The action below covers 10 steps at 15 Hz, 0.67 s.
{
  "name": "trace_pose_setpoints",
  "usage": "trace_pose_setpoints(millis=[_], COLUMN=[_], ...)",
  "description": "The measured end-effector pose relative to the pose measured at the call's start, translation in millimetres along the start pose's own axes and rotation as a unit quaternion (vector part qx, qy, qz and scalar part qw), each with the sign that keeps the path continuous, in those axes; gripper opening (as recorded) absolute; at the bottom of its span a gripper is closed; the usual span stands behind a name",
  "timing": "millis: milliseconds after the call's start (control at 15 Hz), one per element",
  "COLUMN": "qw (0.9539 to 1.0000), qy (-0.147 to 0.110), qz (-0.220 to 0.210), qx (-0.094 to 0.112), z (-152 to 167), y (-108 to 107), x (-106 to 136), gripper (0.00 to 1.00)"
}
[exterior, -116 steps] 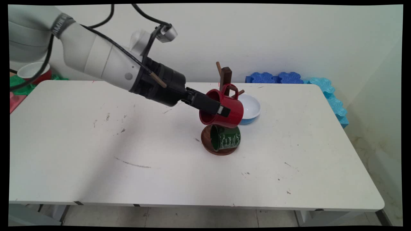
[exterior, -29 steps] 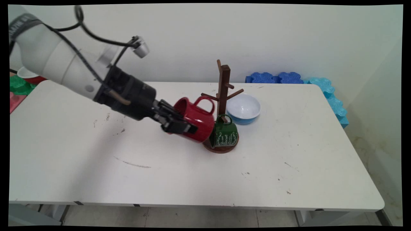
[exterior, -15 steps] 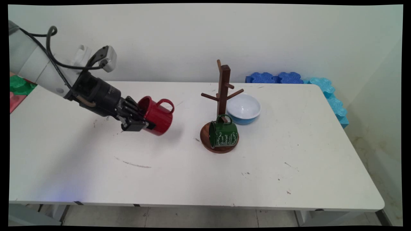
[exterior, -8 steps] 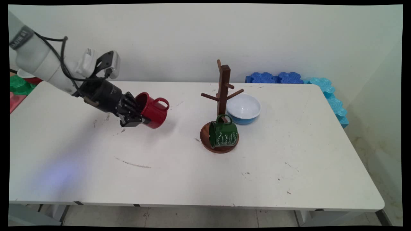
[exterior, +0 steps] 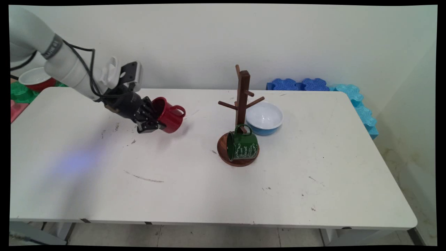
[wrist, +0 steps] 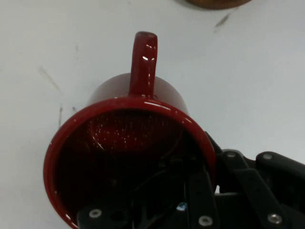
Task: Place the picked object on the table
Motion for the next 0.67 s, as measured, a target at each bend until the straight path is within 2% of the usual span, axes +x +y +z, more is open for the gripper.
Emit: trace_pose_setpoints(millis=[667], qw=[0.9986], qy=[-0.035], qz=[0.039], qx=[-0.002], z=[42], y=[-21], x=[0], gripper=[0.00])
